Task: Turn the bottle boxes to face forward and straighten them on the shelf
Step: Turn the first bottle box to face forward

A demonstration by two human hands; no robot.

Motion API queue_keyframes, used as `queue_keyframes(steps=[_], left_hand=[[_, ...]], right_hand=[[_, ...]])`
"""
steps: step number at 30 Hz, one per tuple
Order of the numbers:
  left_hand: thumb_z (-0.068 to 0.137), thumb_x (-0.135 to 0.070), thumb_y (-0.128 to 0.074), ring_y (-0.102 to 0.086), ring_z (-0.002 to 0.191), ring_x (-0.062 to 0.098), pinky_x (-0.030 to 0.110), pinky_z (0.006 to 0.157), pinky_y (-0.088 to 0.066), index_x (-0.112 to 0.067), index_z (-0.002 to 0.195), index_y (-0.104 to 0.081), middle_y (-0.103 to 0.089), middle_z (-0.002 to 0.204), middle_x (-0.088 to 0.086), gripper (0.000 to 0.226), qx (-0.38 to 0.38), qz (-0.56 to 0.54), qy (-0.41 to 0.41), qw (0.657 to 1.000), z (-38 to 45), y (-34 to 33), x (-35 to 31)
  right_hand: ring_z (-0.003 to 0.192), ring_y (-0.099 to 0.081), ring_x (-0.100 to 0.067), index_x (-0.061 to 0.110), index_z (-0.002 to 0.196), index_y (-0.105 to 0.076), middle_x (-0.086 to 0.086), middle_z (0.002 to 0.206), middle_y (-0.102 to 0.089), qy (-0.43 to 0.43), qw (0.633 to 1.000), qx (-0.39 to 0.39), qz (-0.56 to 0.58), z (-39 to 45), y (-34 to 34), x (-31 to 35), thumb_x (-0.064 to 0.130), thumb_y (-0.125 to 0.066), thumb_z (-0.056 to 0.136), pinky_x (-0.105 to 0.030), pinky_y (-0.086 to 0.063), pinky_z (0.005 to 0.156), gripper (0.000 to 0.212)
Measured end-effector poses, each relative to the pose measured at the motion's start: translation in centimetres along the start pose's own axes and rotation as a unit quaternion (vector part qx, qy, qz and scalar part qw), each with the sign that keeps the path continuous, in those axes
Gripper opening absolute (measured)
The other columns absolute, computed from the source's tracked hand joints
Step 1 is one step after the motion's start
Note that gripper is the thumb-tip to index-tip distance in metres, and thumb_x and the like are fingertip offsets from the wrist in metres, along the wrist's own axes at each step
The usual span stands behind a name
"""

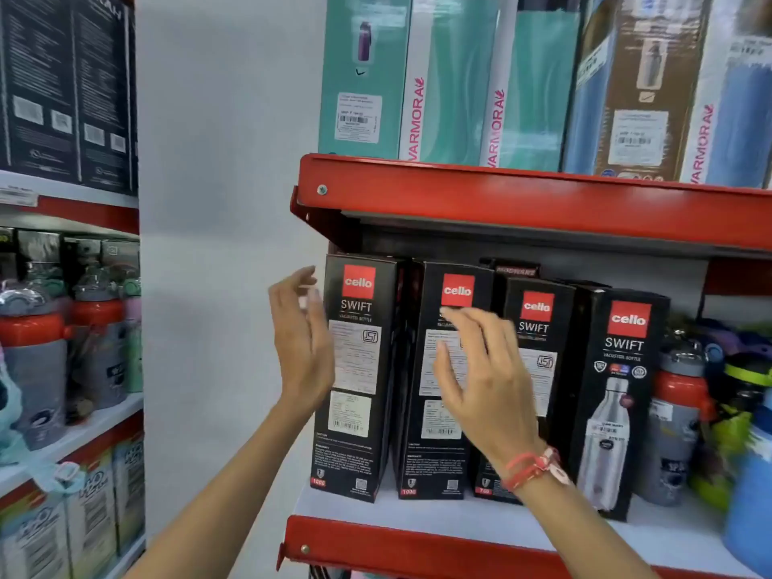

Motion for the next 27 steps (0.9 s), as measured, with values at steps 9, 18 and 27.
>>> queue_keyframes(steps=[9,18,27], left_hand=[[0.091,-0.069,-0.021,-0.068,0.108,0.010,0.038,0.096,-0.045,-0.037,0.111,-0.071,-0.074,0.115,-0.006,0.063,0.285,-0.186,0.375,0.862,-3.5,-2.4,9.3],[0.076,-0.075,-0.044,-0.063,0.109,0.002,0.025,0.079,-0.054,-0.032,0.127,-0.061,-0.070,0.122,-0.011,0.069,0.345,-0.193,0.347,0.851,-1.9,-1.6,7.3],[0.065,-0.024,-0.084,-0.072,0.093,0.011,0.018,0.070,-0.056,-0.032,0.125,-0.030,-0.070,0.109,0.000,0.081,0.323,-0.142,0.264,0.897,-0.7,2.0,4.6]], right_hand=[[0.121,-0.050,-0.018,0.020,0.153,0.002,-0.001,0.150,-0.034,-0.203,0.938,0.279,0.031,-5.9,-9.0,5.3,0.055,-0.040,0.091,-0.029,-0.044,0.098,0.082],[0.125,-0.050,-0.035,0.025,0.134,0.043,-0.018,0.158,0.004,-0.278,0.900,0.333,0.047,-5.0,-10.1,8.2,0.050,-0.068,0.077,-0.037,-0.039,0.105,0.127],[0.120,-0.052,-0.029,0.033,0.143,0.030,-0.009,0.147,-0.028,-0.307,0.902,0.266,0.149,-2.2,-9.3,5.3,0.052,-0.079,0.063,-0.030,-0.044,0.088,0.137]])
Point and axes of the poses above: each hand's wrist, its own z-axis towards the middle knuckle, its own y-axis out of the back of the hand, x = y × z, the point moved 6 cm from there along z, towards the middle knuckle
